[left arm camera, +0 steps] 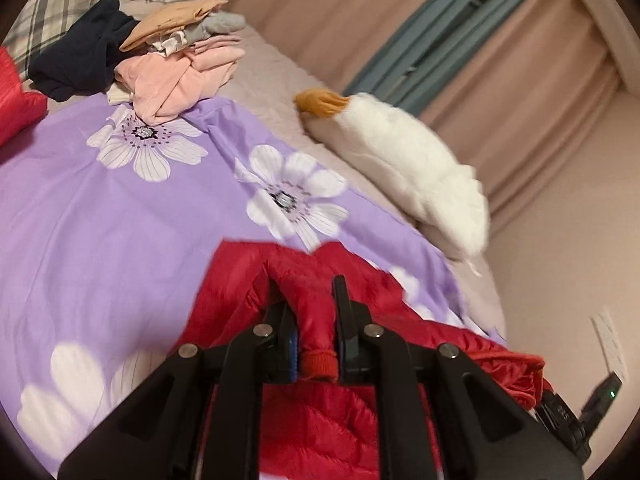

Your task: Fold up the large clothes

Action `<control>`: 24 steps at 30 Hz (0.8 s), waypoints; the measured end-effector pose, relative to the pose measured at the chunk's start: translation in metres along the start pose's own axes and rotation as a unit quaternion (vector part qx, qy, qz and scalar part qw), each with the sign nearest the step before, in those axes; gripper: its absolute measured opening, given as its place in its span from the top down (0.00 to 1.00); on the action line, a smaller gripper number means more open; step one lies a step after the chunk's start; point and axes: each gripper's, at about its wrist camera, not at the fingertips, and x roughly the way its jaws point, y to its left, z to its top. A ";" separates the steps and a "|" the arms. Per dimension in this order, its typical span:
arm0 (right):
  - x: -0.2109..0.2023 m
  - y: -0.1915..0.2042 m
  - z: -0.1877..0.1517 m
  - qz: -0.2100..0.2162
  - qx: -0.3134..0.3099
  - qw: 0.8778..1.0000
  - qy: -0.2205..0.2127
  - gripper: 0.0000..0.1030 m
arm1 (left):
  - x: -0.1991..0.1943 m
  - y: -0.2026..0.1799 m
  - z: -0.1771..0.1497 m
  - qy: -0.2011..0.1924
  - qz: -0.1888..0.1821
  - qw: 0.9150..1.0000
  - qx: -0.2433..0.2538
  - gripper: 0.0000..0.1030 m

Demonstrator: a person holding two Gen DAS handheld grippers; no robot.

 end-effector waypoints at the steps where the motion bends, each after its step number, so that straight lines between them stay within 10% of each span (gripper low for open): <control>1: 0.016 0.001 0.006 -0.013 0.001 1.000 0.003 0.86 | 0.012 -0.003 0.006 0.003 0.013 1.000 0.006 0.85; 3: 0.036 0.000 0.011 -0.029 -0.005 1.000 0.010 0.81 | 0.032 -0.009 0.014 0.008 0.045 0.999 0.027 0.82; 8: 0.051 -0.011 0.011 -0.043 0.008 0.999 0.004 0.20 | 0.051 -0.004 0.009 0.009 0.056 0.996 0.062 0.65; 21: 0.046 -0.013 0.014 -0.057 0.010 0.998 0.021 0.18 | 0.014 -0.004 0.021 -0.032 0.096 0.991 0.084 0.36; 24: 0.047 0.000 0.015 -0.035 -0.005 0.999 0.011 0.18 | 0.009 -0.009 0.004 -0.028 0.069 0.991 0.111 0.45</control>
